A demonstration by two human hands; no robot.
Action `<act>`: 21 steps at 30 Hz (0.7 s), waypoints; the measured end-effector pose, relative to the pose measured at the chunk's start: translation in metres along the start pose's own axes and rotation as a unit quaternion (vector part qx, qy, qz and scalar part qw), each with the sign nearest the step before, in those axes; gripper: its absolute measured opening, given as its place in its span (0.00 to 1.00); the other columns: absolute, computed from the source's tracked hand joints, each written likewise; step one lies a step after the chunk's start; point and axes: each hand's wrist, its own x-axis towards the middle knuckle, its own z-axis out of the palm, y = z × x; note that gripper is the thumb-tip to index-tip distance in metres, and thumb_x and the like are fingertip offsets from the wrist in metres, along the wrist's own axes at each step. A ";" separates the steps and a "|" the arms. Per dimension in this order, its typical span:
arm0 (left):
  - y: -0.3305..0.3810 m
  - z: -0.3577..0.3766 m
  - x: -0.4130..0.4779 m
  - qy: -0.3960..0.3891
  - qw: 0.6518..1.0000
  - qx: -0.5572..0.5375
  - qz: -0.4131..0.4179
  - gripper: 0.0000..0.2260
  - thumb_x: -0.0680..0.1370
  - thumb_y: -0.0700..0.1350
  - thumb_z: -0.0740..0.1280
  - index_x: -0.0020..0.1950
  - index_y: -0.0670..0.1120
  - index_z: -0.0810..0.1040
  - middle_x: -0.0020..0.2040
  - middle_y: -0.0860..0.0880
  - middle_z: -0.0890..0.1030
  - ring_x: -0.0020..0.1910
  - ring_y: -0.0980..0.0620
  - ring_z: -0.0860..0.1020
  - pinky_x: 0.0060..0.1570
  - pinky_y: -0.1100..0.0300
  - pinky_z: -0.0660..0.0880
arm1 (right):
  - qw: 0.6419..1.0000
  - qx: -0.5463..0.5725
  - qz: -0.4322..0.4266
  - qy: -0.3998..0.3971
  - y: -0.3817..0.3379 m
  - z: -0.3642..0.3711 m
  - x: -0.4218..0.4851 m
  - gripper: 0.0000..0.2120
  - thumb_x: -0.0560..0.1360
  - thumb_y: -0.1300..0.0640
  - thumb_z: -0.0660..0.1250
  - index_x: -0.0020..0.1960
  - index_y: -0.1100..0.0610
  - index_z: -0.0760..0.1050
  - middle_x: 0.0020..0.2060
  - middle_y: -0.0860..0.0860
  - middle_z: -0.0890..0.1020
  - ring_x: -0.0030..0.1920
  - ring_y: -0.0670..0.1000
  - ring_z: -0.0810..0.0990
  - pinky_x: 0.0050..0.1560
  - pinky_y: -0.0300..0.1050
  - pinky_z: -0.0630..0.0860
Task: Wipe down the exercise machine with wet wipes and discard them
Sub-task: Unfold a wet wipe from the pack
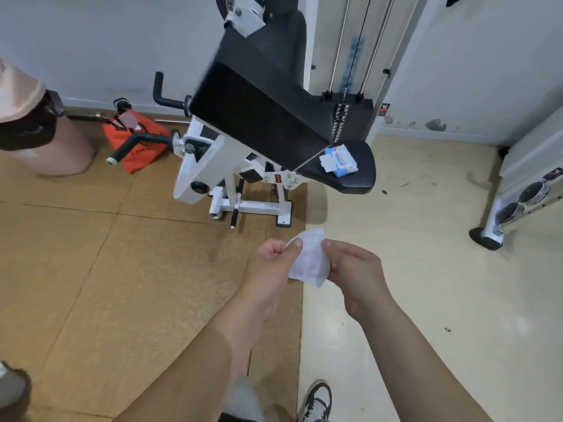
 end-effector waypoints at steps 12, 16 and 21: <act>0.098 -0.300 0.021 0.017 0.996 -0.065 0.055 0.16 0.77 0.43 0.75 0.62 0.49 0.75 0.54 0.45 0.86 0.52 0.45 0.85 0.50 0.49 0.81 | 0.992 -0.039 -0.011 -0.123 0.014 0.323 -0.028 0.06 0.79 0.63 0.72 0.55 0.62 0.86 0.50 0.56 0.89 0.53 0.57 0.88 0.59 0.58 0.83; 0.134 -0.339 0.044 0.088 0.989 0.020 0.114 0.16 0.73 0.46 0.79 0.55 0.49 0.76 0.50 0.45 0.83 0.47 0.52 0.82 0.45 0.59 0.77 | 0.994 -0.030 -0.030 -0.096 -0.004 0.383 -0.020 0.06 0.79 0.61 0.73 0.54 0.60 0.86 0.50 0.56 0.89 0.53 0.56 0.88 0.60 0.58 0.83; 0.176 -0.348 0.091 -0.006 0.989 0.064 0.130 0.07 0.76 0.49 0.76 0.48 0.46 0.84 0.47 0.45 0.86 0.50 0.44 0.83 0.51 0.51 0.81 | 0.998 -0.018 -0.041 -0.054 -0.034 0.420 0.020 0.04 0.78 0.61 0.73 0.52 0.60 0.85 0.49 0.59 0.88 0.53 0.60 0.88 0.59 0.59 0.83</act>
